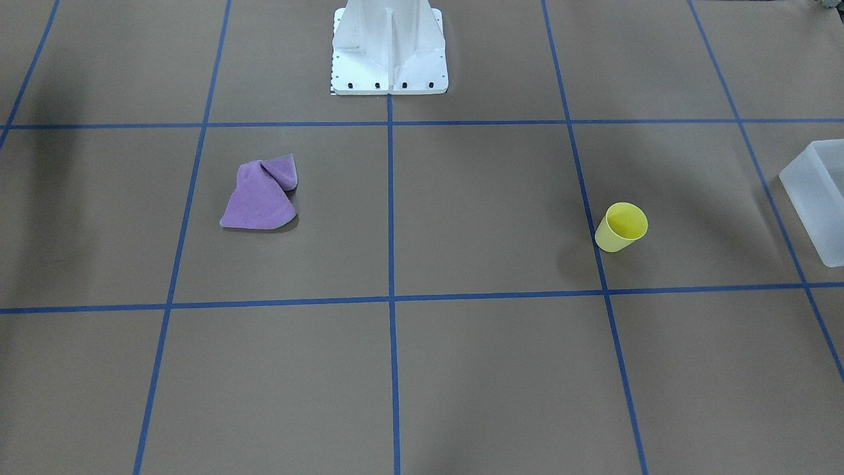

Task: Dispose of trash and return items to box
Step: 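Lift the green bowl with the left gripper and carry it into the clear bin, then release the bowl in the clear bin and raise the left gripper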

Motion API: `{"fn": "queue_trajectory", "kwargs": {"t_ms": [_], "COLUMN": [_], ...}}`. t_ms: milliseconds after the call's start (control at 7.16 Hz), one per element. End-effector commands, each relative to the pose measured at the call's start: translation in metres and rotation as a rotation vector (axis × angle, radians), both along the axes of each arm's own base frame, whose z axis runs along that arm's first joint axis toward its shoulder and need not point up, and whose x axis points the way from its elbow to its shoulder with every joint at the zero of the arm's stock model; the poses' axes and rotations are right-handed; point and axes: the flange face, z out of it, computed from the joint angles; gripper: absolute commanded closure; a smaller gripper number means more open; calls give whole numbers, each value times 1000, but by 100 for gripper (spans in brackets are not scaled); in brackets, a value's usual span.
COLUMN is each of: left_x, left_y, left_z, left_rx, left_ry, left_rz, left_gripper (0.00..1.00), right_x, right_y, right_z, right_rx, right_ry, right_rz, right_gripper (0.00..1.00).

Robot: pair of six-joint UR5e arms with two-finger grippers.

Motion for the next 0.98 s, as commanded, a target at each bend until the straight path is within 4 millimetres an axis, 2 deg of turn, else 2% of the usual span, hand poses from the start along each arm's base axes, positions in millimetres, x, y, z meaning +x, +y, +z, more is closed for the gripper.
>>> {"fn": "queue_trajectory", "kwargs": {"t_ms": [0, 279, 419, 559, 698, 838], "left_x": [1, 1, 1, -1, -6, -27], "left_y": [5, 11, 8, -2, 0, 1], "left_z": [12, 18, 16, 10, 10, 5], "left_rx": [-24, -41, -38, -26, -22, -14], "left_ry": [3, 1, 2, -2, 0, 2], "left_rz": [0, 0, 0, 1, -9, -53], "left_gripper": [100, 100, 88, 58, 49, 47], "right_x": [-1, -1, -1, -1, -1, -1], "right_y": [-1, -2, -3, -3, -2, -3], "right_z": [0, 0, -1, -1, 0, 2], "right_rx": [1, -1, 1, -1, -2, -5], "right_ry": [-1, 0, -1, -2, -2, 0], "right_rz": [0, -1, -1, 0, 0, 0], "right_gripper": [0, 0, 0, 0, 0, 0]}}
